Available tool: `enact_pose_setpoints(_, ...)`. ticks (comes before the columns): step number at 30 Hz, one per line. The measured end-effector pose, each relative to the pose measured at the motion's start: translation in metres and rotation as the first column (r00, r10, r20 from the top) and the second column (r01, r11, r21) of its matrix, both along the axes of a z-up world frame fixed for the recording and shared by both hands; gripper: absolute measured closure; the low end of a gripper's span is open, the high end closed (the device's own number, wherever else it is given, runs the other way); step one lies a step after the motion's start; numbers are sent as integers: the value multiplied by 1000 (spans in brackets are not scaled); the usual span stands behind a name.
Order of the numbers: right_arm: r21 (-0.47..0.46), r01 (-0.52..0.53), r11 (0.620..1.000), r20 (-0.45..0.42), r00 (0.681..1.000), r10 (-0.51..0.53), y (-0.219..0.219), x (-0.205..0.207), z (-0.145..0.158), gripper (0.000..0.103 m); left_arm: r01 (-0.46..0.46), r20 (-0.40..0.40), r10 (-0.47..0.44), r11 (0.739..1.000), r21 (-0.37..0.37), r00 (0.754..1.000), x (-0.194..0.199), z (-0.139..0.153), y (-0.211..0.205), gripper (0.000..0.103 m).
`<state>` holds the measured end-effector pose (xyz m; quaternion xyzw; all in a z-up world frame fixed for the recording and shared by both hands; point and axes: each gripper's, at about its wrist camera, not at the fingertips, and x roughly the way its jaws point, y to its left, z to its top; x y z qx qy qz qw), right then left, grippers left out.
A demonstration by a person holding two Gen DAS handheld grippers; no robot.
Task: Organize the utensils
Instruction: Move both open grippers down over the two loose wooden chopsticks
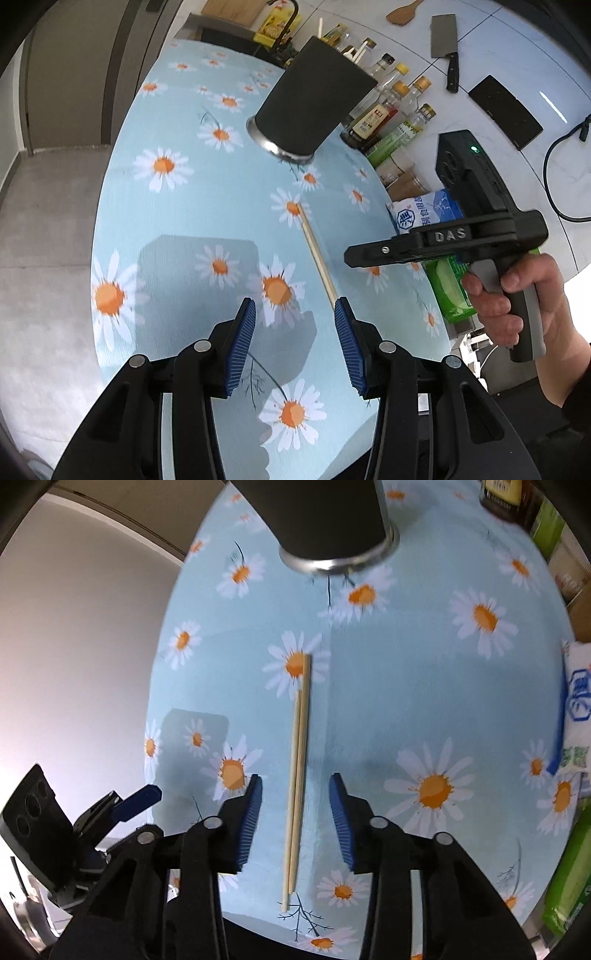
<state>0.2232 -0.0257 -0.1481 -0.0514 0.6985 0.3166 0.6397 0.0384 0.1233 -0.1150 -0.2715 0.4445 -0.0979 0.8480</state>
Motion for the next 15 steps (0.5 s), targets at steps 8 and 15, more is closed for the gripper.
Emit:
enact_pose_setpoints(8, -73, -26, 997, -22, 999, 25, 14, 2, -14, 86, 11, -31, -12, 1000, -29, 999, -6, -11, -2, 60)
enact_pose_setpoints(15, -129, -40, 991, -14, 999, 39, 21, 5, -21, 91, 11, -38, -13, 998, -55, 999, -7, -18, -1, 60)
